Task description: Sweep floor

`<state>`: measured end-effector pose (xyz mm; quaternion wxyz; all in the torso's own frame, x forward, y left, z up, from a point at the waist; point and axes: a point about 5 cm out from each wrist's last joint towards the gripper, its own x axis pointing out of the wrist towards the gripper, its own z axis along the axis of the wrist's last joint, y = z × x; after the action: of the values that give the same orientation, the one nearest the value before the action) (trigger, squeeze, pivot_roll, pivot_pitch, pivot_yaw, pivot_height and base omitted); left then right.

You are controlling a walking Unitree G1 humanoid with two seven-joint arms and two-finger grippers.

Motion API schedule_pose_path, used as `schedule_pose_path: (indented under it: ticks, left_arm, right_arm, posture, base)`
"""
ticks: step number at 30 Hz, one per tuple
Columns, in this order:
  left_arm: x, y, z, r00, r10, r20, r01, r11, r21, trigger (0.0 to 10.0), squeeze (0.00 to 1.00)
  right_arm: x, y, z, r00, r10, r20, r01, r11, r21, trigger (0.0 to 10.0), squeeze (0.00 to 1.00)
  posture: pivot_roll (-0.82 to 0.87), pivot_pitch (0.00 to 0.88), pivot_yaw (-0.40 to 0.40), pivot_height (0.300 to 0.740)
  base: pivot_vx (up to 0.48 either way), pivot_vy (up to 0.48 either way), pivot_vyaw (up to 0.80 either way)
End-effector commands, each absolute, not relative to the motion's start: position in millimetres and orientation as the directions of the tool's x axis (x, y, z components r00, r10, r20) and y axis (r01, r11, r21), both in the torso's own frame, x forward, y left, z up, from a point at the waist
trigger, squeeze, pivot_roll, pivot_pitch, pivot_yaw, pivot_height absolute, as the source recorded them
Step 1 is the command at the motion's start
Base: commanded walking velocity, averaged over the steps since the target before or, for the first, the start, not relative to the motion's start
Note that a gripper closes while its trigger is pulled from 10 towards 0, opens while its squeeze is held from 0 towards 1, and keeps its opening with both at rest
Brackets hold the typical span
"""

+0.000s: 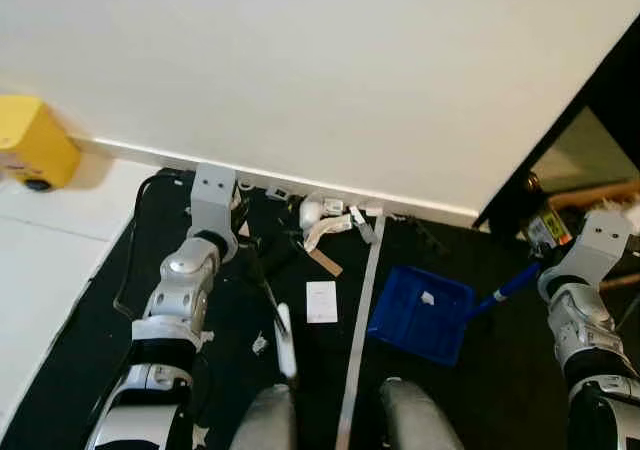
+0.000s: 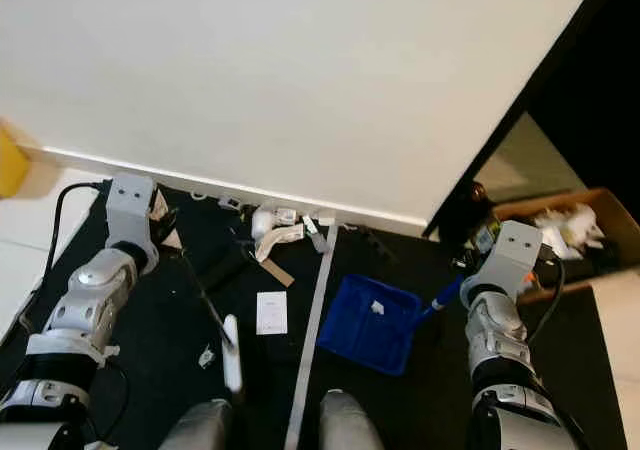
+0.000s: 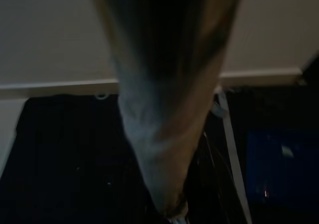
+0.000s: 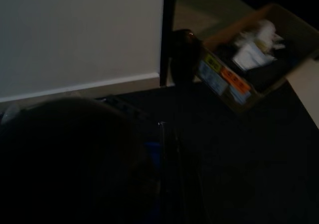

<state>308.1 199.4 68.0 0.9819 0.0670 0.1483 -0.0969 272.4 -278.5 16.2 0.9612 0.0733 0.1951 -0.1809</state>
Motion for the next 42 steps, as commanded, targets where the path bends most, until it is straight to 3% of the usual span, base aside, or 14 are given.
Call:
schedule_pose_path:
  ticks: [1, 7, 14, 20, 30, 37, 42]
  left_arm:
    - [309, 200, 70, 0.939, -0.173, -0.298, 0.212, 0.972, 0.105, 10.0, 0.00]
    - [315, 197, 86, 0.951, -0.193, -0.242, 0.224, 0.969, 0.107, 10.0, 0.00]
    - [335, 192, 144, 0.955, -0.289, -0.061, 0.294, 0.948, 0.119, 10.0, 0.00]
    - [337, 190, 156, 0.948, -0.315, -0.043, 0.318, 0.938, 0.137, 10.0, 0.00]
    - [329, 209, 143, 0.968, -0.236, -0.088, 0.247, 0.959, 0.141, 10.0, 0.00]
    - [324, 225, 134, 0.990, -0.105, -0.098, 0.116, 0.986, 0.120, 10.0, 0.00]
    - [323, 248, 140, 0.997, -0.023, -0.078, 0.043, 0.962, 0.269, 10.0, 0.00]
  right_arm:
    - [263, -266, -2, 0.832, -0.268, -0.486, 0.372, 0.919, 0.132, 10.0, 0.00]
    - [263, -267, -1, 0.836, -0.269, -0.478, 0.365, 0.923, 0.120, 10.0, 0.00]
    - [269, -272, 6, 0.849, -0.267, -0.456, 0.355, 0.927, 0.118, 10.0, 0.00]
    - [271, -272, 8, 0.854, -0.263, -0.449, 0.348, 0.930, 0.116, 10.0, 0.00]
    - [271, -271, 8, 0.859, -0.251, -0.447, 0.329, 0.939, 0.105, 10.0, 0.00]
    - [285, -285, 31, 0.892, -0.258, -0.372, 0.297, 0.953, 0.051, 10.0, 0.00]
    - [300, -293, 53, 0.922, -0.210, -0.324, 0.227, 0.974, 0.015, 10.0, 0.00]
  posture:
    - [0.04, 0.047, 0.027, 0.740]
    - [0.04, 0.047, 0.022, 0.740]
    - [0.05, 0.041, 0.013, 0.740]
    - [0.06, 0.034, 0.008, 0.740]
    - [0.06, 0.032, 0.008, 0.740]
    - [0.05, 0.034, 0.002, 0.740]
    - [0.05, 0.041, -0.012, 0.740]
  base:
    - [0.000, 0.480, -0.80]
    - [0.000, 0.430, -0.47]
    - [0.000, 0.000, 0.00]
    - [0.000, 0.000, 0.00]
    - [0.000, 0.000, 0.00]
    - [0.000, -0.197, 0.00]
    - [0.000, 0.000, 0.00]
